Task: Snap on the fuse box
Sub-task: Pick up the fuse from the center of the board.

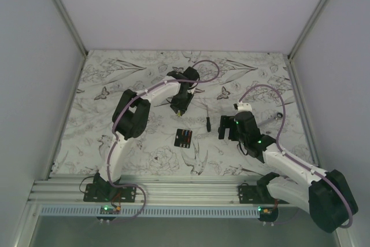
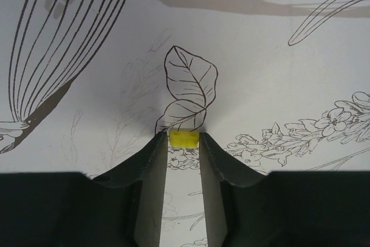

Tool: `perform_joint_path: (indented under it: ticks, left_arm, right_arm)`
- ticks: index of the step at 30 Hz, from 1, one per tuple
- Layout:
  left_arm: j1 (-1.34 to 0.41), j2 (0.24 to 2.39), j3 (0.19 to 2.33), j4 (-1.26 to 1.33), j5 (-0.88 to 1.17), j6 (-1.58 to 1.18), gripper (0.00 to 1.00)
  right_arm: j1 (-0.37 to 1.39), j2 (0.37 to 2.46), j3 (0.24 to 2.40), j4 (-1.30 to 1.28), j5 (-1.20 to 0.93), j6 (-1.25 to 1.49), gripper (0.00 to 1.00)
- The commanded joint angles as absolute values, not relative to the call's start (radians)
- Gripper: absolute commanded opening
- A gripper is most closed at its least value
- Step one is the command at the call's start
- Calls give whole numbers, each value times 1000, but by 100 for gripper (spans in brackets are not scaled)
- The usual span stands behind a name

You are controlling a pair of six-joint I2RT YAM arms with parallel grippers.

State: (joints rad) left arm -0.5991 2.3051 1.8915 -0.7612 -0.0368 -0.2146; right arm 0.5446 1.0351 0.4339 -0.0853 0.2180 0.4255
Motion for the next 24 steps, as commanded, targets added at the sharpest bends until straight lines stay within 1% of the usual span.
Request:
perform_joint_path:
  ticks: [1, 9, 13, 19, 22, 24]
  left_arm:
    - [-590, 2349, 1881, -802, -9, -203, 29]
    - [-591, 2339, 1864, -802, -17, -239, 22]
    - [-591, 2294, 1856, -801, -27, -288, 20]
    - [-590, 2174, 1813, -790, -62, -404, 19]
    - [-593, 2084, 1755, -762, -83, -478, 17]
    - [-601, 2014, 1709, -736, -94, -529, 17]
  right_arm:
    - [535, 1034, 445, -60, 216, 414, 99]
    - [535, 1030, 444, -58, 213, 416, 100]
    - [535, 1021, 439, -46, 194, 415, 100]
    - [535, 990, 417, 29, 72, 423, 100]
    - [537, 973, 414, 66, 19, 432, 100]
    - [540, 957, 406, 108, -23, 445, 98]
